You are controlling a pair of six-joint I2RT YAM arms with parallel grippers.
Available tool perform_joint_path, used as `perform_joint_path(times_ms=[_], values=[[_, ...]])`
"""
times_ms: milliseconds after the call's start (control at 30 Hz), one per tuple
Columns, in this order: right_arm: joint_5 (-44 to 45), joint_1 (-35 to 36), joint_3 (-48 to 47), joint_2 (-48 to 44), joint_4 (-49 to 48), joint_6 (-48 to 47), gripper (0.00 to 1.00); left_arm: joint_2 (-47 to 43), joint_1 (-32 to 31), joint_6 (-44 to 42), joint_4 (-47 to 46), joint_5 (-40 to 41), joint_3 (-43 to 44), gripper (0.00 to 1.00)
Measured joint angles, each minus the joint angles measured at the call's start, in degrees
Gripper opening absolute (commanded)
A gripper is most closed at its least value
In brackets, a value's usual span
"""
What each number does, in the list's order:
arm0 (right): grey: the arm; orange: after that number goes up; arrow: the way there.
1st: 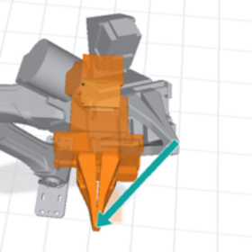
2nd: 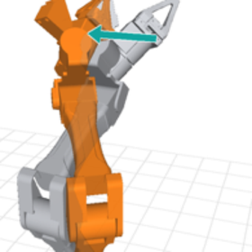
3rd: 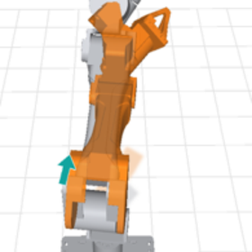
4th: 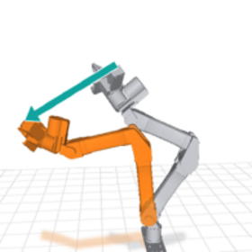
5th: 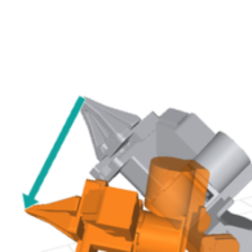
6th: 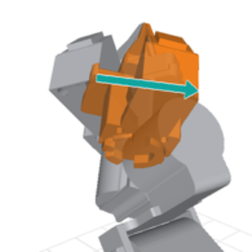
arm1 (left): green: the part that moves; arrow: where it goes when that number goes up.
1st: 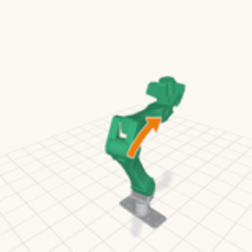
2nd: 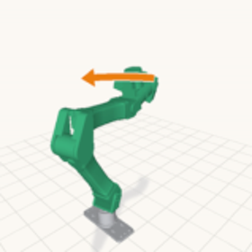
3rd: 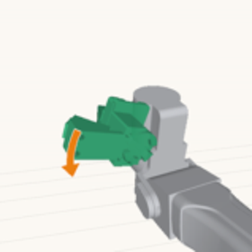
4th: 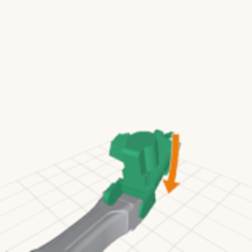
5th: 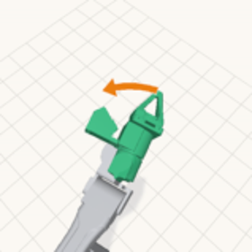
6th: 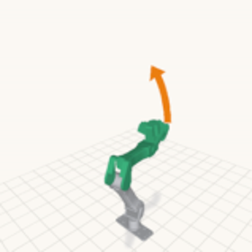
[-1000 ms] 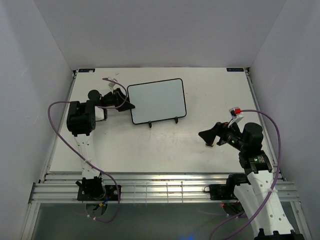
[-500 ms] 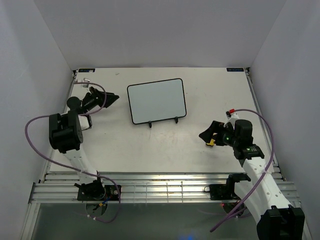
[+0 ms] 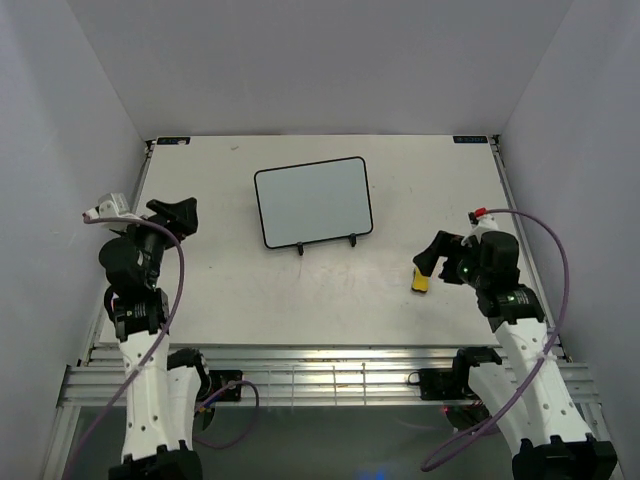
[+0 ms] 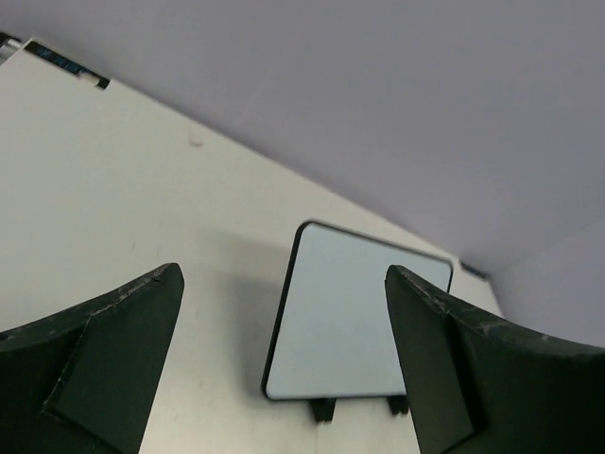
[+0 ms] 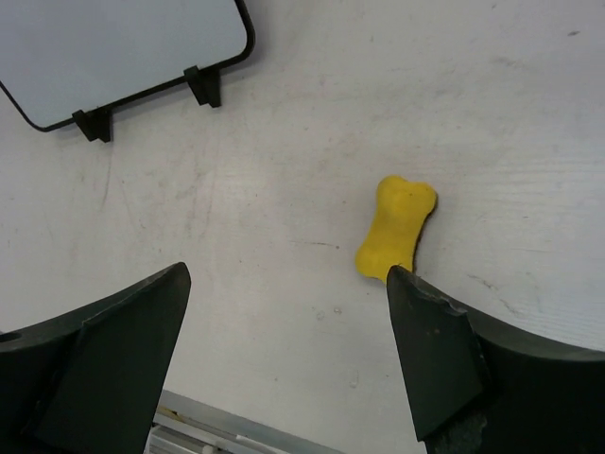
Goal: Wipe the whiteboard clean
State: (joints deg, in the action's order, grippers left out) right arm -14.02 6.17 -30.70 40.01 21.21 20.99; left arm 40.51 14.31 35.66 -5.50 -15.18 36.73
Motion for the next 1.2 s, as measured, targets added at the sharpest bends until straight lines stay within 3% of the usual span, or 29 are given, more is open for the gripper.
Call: perform_joint_path(times_ms=[167,400,700,1200], values=[[6.88,0.00,-12.39,-4.09,8.44,-3.48,0.90,-9.29,-3.67,-7.78,19.54,-0.17,3.08,0.98],[10.80,0.00,-22.91,-9.79,16.17,-8.55,0.90,-9.20,-10.54,-15.28,39.01,0.11,13.79,0.98],[14.14,0.39,-25.77,-15.17,25.90,-12.83,0.90,-21.20,-16.70,-20.31,46.40,7.65,15.23,0.98],[16.83,2.21,-26.95,-15.41,28.39,-15.06,0.90,-24.00,-19.80,-18.05,49.27,21.75,15.76,0.98]])
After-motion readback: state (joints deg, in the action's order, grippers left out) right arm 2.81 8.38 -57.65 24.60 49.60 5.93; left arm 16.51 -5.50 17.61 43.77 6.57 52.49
